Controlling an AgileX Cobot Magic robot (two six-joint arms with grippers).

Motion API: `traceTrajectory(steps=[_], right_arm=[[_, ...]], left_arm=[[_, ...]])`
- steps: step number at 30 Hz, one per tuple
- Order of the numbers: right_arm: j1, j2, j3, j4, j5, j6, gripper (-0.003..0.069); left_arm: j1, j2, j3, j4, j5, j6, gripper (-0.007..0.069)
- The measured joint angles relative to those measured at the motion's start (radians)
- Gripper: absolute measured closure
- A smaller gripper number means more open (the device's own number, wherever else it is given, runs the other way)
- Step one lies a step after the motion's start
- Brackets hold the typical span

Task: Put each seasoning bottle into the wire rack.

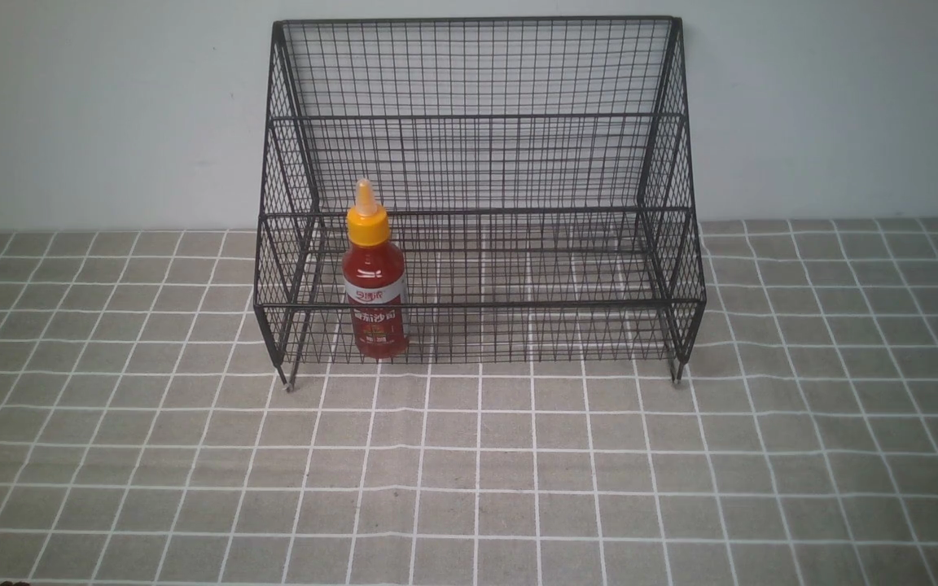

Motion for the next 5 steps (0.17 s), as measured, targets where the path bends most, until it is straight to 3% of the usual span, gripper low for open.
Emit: traceTrajectory(steps=[5], right_arm=[[0.0, 0.0, 0.0, 0.0, 0.0, 0.0, 0.0671]], left_arm=[[0.0, 0.0, 0.0, 0.0, 0.0, 0.0, 0.0631]])
